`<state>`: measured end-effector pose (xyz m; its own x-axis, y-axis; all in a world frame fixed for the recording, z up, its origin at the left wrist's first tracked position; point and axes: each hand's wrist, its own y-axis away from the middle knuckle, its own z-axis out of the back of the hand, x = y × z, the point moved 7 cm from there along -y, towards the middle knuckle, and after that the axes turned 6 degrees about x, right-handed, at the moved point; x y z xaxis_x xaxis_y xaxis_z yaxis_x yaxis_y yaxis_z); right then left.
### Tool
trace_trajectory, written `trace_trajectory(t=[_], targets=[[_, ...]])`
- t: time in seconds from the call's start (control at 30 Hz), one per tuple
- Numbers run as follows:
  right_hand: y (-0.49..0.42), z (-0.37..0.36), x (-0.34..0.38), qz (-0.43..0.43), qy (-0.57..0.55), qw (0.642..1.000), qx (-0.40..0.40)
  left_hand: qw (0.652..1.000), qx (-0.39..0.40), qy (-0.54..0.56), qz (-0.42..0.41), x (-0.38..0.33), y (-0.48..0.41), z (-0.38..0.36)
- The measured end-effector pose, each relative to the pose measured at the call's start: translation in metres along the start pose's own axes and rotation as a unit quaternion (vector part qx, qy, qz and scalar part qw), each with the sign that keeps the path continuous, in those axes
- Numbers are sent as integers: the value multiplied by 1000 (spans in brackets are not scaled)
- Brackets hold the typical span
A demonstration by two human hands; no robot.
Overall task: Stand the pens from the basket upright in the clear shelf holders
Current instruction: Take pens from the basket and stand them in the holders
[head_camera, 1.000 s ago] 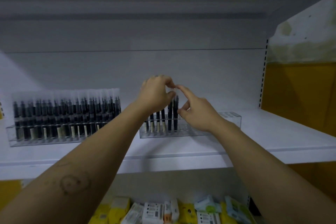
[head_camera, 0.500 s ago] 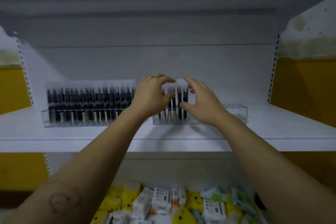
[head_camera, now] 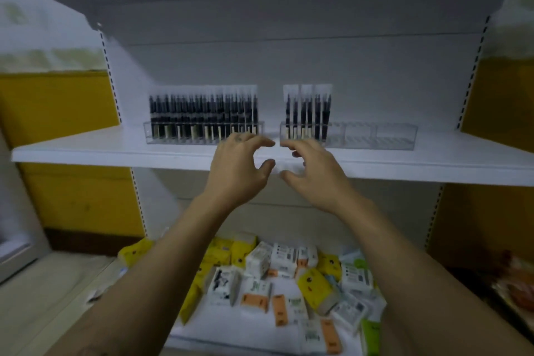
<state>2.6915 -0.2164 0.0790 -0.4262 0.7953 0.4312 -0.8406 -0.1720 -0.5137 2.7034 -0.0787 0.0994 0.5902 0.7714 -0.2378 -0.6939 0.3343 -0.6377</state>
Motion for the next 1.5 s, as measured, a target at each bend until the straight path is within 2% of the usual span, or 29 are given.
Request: trace_trajectory(t=[0.43,0.73,1.03,1.27,1.4,1.5], targets=[[46,-109,-46,-61,-9,987,145,988,135,-6,75,41,78,-84],[80,-211,-101,-143,-22,954,263,958,241,53,147,88,130,-183],[132,-308,-153,-229,-9,891,392,883,366,130,263,131,213,-287],[182,-379,-197,-274,-3,841,467,823,410,158,359,156,281,-356],[212,-415,-221,-305,18,789,534,765,466,165,412,166,323,-398],[232,-435,-237,-323,11,761,562,746,504,154,406,170,343,-422]])
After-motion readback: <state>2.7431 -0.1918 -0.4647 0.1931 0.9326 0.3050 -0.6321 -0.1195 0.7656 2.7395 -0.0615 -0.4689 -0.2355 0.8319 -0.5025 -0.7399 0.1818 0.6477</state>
